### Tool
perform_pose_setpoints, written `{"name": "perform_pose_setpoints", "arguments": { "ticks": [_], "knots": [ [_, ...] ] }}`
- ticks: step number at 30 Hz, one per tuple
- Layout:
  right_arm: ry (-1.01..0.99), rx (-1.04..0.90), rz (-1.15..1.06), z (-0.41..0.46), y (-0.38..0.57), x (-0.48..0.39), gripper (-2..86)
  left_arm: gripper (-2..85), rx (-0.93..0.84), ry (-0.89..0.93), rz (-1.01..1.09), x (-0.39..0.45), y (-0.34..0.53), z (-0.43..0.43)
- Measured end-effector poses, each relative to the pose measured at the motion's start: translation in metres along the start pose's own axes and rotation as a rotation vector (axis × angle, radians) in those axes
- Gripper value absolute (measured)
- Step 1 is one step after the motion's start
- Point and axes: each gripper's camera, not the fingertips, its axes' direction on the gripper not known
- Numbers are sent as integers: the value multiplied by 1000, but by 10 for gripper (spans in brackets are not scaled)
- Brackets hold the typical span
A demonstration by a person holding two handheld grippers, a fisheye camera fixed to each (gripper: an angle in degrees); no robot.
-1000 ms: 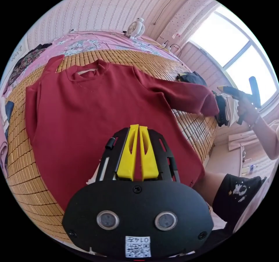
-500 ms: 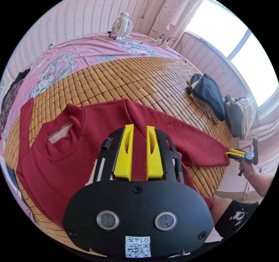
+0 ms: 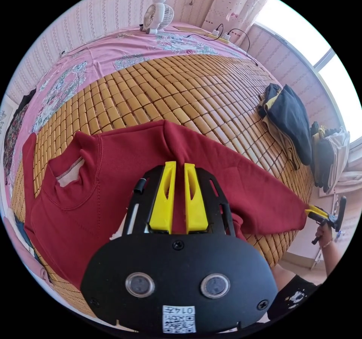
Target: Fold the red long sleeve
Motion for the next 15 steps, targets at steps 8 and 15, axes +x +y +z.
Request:
{"name": "perform_pose_setpoints", "arguments": {
  "ticks": [8, 15],
  "knots": [
    [235, 48, -181, -6, -23, -29, 30, 43, -5, 30, 6, 10, -12, -2],
    [284, -25, -112, 13, -81, -5, 65, 56, 44, 62, 66, 44, -30, 0]
  ]
}}
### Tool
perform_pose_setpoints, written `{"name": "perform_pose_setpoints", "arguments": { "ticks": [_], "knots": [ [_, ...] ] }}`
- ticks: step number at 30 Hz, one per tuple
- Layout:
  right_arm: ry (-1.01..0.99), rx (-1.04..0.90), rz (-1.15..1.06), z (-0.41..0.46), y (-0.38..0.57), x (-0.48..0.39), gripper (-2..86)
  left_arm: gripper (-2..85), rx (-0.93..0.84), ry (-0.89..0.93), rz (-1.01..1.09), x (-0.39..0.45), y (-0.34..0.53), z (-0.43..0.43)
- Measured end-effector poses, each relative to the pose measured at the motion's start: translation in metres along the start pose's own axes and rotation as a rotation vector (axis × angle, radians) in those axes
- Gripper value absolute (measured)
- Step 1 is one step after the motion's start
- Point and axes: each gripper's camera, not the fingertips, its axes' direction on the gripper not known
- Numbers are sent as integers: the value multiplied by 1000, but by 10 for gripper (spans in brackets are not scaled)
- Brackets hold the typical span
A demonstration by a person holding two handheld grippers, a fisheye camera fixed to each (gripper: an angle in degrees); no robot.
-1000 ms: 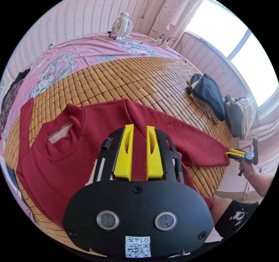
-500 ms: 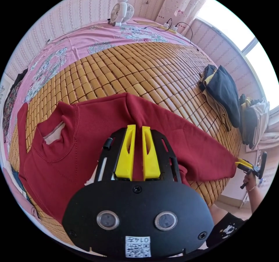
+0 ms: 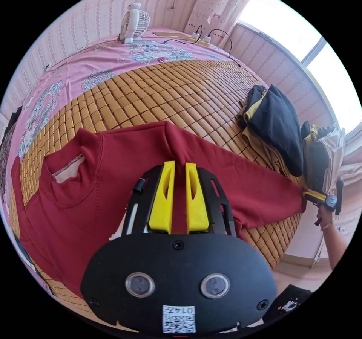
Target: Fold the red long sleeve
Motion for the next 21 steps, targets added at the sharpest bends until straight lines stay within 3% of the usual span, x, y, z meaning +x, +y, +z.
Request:
{"name": "perform_pose_setpoints", "arguments": {
  "ticks": [7, 13, 16, 21],
  "knots": [
    [59, 1, -24, -22, 28, -24, 74, 63, 109, 133, -73, -30, 58, -70],
    [-63, 214, -207, -75, 54, -112, 52, 65, 34, -31, -185, -66, 204, -147],
    [-226, 295, -339, -89, 26, -190, 52, 65, -43, -102, -295, -73, 279, -169],
    [-510, 344, -768, -96, -32, -388, 71, 69, -109, -147, -441, -78, 357, -178]
  ]
}}
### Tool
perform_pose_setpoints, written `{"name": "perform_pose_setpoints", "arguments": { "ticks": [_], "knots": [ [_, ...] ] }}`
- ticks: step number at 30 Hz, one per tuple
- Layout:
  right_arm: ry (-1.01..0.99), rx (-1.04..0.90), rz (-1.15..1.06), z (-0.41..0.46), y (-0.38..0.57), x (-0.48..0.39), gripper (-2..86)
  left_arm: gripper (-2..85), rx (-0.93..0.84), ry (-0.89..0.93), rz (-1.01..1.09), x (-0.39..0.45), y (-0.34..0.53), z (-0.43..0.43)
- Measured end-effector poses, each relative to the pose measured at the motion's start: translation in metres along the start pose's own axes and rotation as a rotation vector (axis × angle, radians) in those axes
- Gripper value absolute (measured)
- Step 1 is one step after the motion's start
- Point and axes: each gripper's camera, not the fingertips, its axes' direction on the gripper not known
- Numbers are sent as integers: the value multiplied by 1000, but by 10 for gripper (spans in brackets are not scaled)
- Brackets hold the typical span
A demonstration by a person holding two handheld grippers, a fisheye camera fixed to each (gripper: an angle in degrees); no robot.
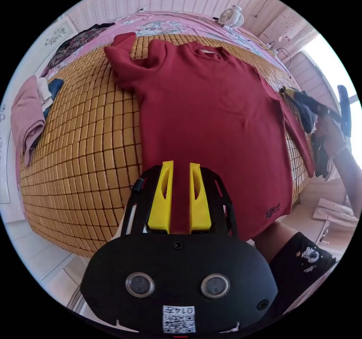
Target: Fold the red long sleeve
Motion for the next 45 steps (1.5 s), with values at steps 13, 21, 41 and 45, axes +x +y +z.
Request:
{"name": "perform_pose_setpoints", "arguments": {
  "ticks": [13, 21, 41, 45],
  "knots": [
    [-50, -150, -723, 233, -226, -302, 89, 44, 112, 83, -75, -56, 75, -16],
    [313, -321, -321, 321, -296, -262, 84, 13, 137, 224, -112, -101, 105, -33],
    [-467, -226, -770, 224, -216, -255, 83, 64, 397, 199, -626, -268, 252, -172],
    [-381, -249, -674, 235, -180, -233, 85, 82, 446, 99, -821, -313, 285, -186]
  ]
}}
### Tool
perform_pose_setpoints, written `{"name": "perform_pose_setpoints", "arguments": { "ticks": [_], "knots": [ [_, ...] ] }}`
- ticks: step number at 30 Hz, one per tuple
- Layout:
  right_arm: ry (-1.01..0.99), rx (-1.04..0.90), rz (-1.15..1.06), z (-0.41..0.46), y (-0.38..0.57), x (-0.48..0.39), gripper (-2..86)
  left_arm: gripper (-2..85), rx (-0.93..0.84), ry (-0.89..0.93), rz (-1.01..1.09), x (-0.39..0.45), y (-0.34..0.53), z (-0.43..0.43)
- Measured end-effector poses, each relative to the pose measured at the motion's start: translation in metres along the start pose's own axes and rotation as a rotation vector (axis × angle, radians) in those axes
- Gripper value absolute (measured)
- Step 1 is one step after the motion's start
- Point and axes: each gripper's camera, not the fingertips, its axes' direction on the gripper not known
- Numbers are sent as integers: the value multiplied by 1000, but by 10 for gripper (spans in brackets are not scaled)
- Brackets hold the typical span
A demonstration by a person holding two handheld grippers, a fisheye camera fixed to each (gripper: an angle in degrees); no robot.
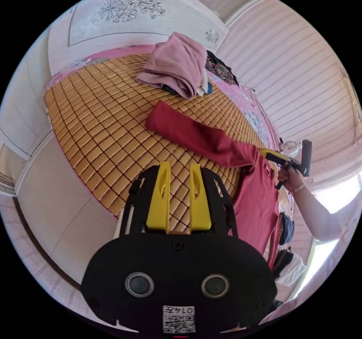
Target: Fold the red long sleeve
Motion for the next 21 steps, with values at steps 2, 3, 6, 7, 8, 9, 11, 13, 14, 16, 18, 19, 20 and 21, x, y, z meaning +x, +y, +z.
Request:
{"name": "perform_pose_setpoints", "arguments": {
  "ticks": [2, 3, 6, 7, 8, 9, 11, 13, 14, 16, 18, 19, 20, 21],
  "knots": [
    [37, -36, 24, 9, 13, -3, 86, 89, 37, -40, -21, -15, -12, -3],
    [63, -53, 27, 13, 19, -6, 86, 94, 61, -65, -9, -22, -25, -3],
    [102, -70, 49, 21, 23, -6, 87, 101, 73, -156, 17, -38, -62, 7],
    [105, -67, 63, 22, 22, -5, 86, 98, 50, -168, 10, -45, -76, 15],
    [99, -57, 90, 22, 21, -2, 85, 95, 27, -170, 14, -48, -82, 20],
    [88, -42, 104, 21, 21, -1, 83, 88, -46, -180, 35, -52, -92, 34],
    [98, -19, 111, 20, 22, -3, 81, 71, -151, -212, 96, -55, -98, 53],
    [125, -22, 111, 22, 25, -6, 81, 39, -148, -224, 166, -54, -98, 48],
    [140, -31, 111, 24, 27, -8, 81, 33, -167, -203, 160, -55, -100, 47],
    [153, -42, 123, 25, 31, -10, 81, 23, -101, -169, 129, -58, -107, 27],
    [159, -37, 136, 23, 37, -13, 81, 24, 67, -134, 156, -57, -109, 4],
    [162, -35, 135, 23, 39, -14, 81, 28, 99, -133, 138, -60, -113, -1],
    [171, -40, 133, 23, 42, -17, 81, 30, 95, -134, 128, -62, -115, 0],
    [179, -51, 138, 25, 46, -19, 81, 34, 77, -134, 101, -68, -119, 6]
  ]
}}
